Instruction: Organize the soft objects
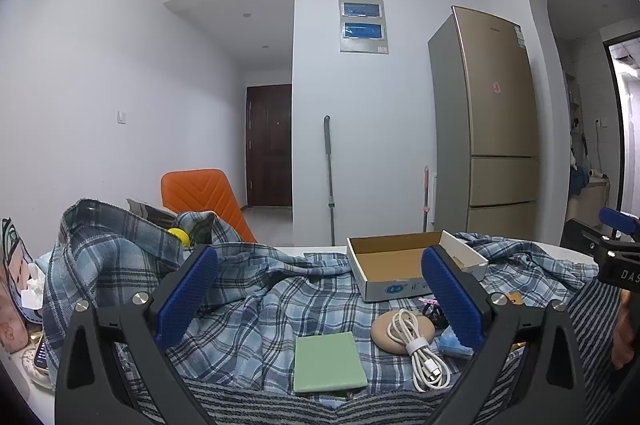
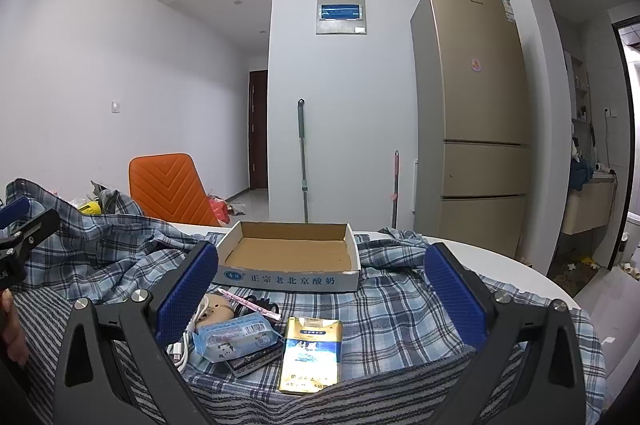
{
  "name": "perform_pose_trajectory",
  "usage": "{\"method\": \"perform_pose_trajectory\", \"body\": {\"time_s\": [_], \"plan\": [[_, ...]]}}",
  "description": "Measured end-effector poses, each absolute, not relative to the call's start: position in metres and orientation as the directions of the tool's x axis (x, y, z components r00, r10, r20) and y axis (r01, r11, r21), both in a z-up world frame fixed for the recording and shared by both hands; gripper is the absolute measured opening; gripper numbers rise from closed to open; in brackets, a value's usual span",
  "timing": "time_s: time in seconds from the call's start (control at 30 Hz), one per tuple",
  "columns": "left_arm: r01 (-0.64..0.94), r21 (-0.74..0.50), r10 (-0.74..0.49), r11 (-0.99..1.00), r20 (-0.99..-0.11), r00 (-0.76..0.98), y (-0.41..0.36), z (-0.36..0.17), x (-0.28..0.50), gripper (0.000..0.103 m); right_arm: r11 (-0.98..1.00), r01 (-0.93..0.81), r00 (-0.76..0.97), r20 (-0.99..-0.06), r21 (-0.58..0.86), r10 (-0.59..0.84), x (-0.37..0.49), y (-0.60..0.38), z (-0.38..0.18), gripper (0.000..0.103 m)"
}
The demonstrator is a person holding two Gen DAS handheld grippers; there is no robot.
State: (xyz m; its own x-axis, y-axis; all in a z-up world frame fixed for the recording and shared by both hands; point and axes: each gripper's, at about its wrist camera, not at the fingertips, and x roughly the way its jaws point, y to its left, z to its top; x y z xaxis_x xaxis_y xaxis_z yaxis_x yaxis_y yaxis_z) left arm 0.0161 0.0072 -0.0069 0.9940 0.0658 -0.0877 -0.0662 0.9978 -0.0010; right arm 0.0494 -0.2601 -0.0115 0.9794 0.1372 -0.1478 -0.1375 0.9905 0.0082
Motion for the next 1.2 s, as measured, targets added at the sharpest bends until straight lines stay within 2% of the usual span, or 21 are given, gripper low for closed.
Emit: {"method": "perform_pose_trajectory", "body": {"time_s": [0.5,0.77,0.93,1.07,1.2], "plan": [[-0.08,0.007,0.08,0.997,-0.101,0.992,0.003,-0.011,0.019,0.103,0.991,-0.134,0.982,-0.131,0.009,0.134,0.046,-0.264,-0.01,0.103],[-0.079,0.055,0.082,0.995,-0.059,0.995,-0.008,0.005,0.003,0.103,0.992,-0.121,0.98,-0.158,0.018,0.123,0.052,-0.262,-0.001,0.103],[-0.05,0.054,0.056,0.997,-0.102,0.993,-0.016,0.046,-0.002,0.103,0.992,-0.124,0.975,-0.187,-0.01,0.12,0.056,-0.256,0.036,0.103],[-0.009,0.102,0.023,0.995,-0.138,0.99,-0.029,0.076,0.007,0.103,0.993,-0.114,0.974,-0.199,-0.026,0.107,0.061,-0.253,0.065,0.103],[0.035,0.062,-0.023,0.997,-0.19,0.981,-0.037,0.095,0.028,0.103,0.991,-0.13,0.969,-0.219,-0.038,0.119,0.074,-0.248,0.082,0.103]]}}
